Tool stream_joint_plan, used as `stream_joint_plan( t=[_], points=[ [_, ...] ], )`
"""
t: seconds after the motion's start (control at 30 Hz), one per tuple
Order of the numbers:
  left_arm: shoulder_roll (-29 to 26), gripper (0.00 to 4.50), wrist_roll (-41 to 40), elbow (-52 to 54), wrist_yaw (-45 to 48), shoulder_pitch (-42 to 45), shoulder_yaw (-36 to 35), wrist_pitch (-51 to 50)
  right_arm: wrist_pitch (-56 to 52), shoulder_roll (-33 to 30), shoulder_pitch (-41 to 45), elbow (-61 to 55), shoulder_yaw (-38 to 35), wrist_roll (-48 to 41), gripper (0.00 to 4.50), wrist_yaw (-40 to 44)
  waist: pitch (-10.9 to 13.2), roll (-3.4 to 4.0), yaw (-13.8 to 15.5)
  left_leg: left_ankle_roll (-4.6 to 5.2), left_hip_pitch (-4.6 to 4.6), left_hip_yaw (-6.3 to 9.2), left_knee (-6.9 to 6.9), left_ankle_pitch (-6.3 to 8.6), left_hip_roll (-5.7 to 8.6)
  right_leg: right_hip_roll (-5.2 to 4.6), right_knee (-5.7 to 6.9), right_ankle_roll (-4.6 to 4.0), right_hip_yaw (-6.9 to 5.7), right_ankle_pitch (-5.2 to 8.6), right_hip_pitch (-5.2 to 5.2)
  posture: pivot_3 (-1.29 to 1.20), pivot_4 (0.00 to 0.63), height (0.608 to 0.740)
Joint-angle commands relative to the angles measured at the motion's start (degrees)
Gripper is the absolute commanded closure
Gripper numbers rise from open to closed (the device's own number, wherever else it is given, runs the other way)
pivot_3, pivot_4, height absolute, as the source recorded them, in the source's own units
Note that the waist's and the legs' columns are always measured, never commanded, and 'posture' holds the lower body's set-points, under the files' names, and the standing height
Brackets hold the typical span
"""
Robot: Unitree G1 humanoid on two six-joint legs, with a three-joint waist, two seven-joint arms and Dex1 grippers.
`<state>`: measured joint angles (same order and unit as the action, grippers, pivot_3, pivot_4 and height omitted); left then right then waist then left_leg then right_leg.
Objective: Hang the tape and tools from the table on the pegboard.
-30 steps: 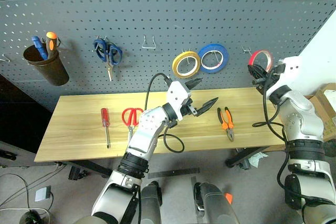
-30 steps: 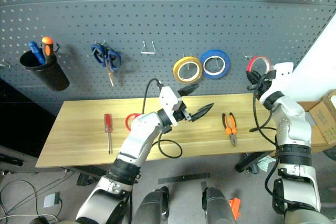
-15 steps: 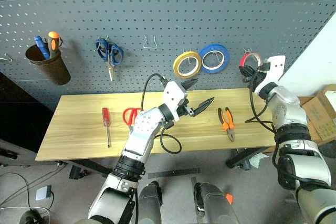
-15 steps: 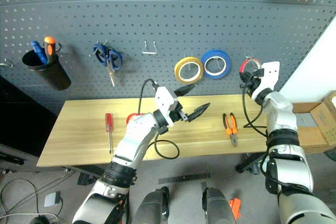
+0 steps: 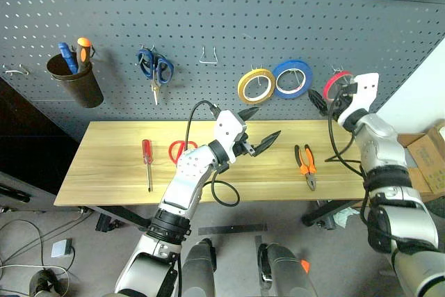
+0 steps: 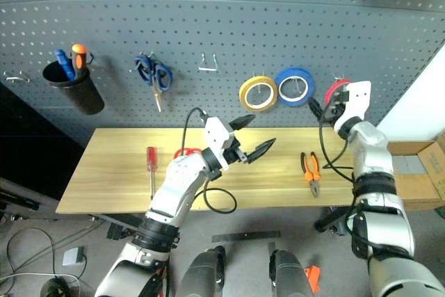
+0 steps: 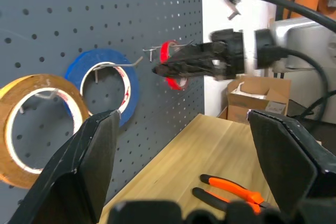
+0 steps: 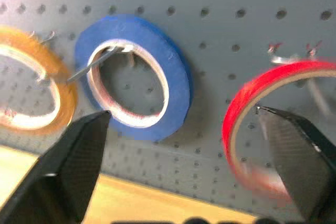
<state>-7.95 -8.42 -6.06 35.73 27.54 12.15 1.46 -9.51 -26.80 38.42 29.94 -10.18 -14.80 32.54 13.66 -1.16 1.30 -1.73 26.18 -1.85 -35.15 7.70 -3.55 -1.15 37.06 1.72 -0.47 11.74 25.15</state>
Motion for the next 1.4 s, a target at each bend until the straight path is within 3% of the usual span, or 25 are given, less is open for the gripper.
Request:
stream_joint_plan(
  t=[0.03, 0.13, 0.3, 0.5, 0.73, 0.97, 1.4],
  points=[
    [-2.3, 0.35, 1.5, 1.1, 1.2, -0.6, 0.5, -0.4, -13.5, -3.9, -10.3, -20.2, 2.6, -2.6, 0.02, 3.3, 0.0, 0.01, 0.2, 0.00, -0.03, 0.00, 0.01, 0.00, -0.02, 0.00, -0.01, -0.03, -0.01, 0.02, -0.03, 0.04, 0.209, 0.740],
    [-5.0, 0.35, 2.1, 0.6, 2.4, -1.2, 0.5, -3.0, -22.5, -6.1, -17.8, -31.8, 2.7, -4.5, 0.02, 2.7, 0.0, 0.04, 0.0, 0.00, -0.06, -0.01, 0.05, 0.01, -0.05, 0.00, 0.03, -0.07, 0.01, 0.05, 0.00, 0.03, 0.230, 0.740],
    [-9.0, 0.35, -2.9, 5.4, 7.8, -4.9, -0.8, -11.0, -32.9, -5.5, -22.5, -37.4, 2.2, -3.1, 0.02, -4.0, 0.2, -0.06, -1.4, -0.01, -0.31, 0.00, 0.04, 0.01, -0.12, 0.00, 0.05, -0.57, 0.04, 0.17, -0.06, 0.02, 0.282, 0.740],
    [-16.8, 0.35, -5.0, 13.9, 13.1, -12.3, 0.1, -20.5, -40.5, -1.6, -20.0, -35.1, 2.1, -1.0, 0.02, -12.6, 1.9, -0.05, -1.7, -0.02, -0.36, 0.08, 0.11, 0.02, -0.15, -0.03, 0.07, -0.64, 0.04, 0.16, 0.04, 0.05, 0.367, 0.740],
    [-18.7, 0.35, -7.0, 22.7, 11.0, -16.7, -1.5, -26.3, -44.9, 1.1, -15.2, -31.8, 3.1, -0.5, 0.02, -16.3, 5.7, 0.14, -1.0, -0.01, -0.16, 0.07, 0.17, 0.01, -0.13, -0.16, 0.01, -0.66, 0.08, 0.16, 0.21, 0.08, 0.452, 0.740],
    [-19.4, 0.35, -8.7, 27.7, 9.2, -18.5, -2.5, -30.6, -48.2, 1.8, -11.8, -29.8, 1.7, -0.5, 0.02, -18.0, 7.8, 0.12, -0.7, 0.17, 0.77, -0.04, 0.26, 0.14, -0.06, -0.17, 0.03, -0.29, 0.05, 0.30, 0.99, 0.10, 0.484, 0.740],
    [-19.2, 0.35, -9.6, 30.2, 7.3, -19.9, -1.7, -32.6, -51.9, 3.8, -8.8, -27.5, 3.1, 0.3, 0.02, -17.8, 9.6, 0.10, -0.3, 0.23, 0.75, -0.04, 0.32, 0.19, -0.11, -0.15, 0.01, -0.50, 0.06, 0.56, 1.02, 0.10, 0.482, 0.740]
  ],
)
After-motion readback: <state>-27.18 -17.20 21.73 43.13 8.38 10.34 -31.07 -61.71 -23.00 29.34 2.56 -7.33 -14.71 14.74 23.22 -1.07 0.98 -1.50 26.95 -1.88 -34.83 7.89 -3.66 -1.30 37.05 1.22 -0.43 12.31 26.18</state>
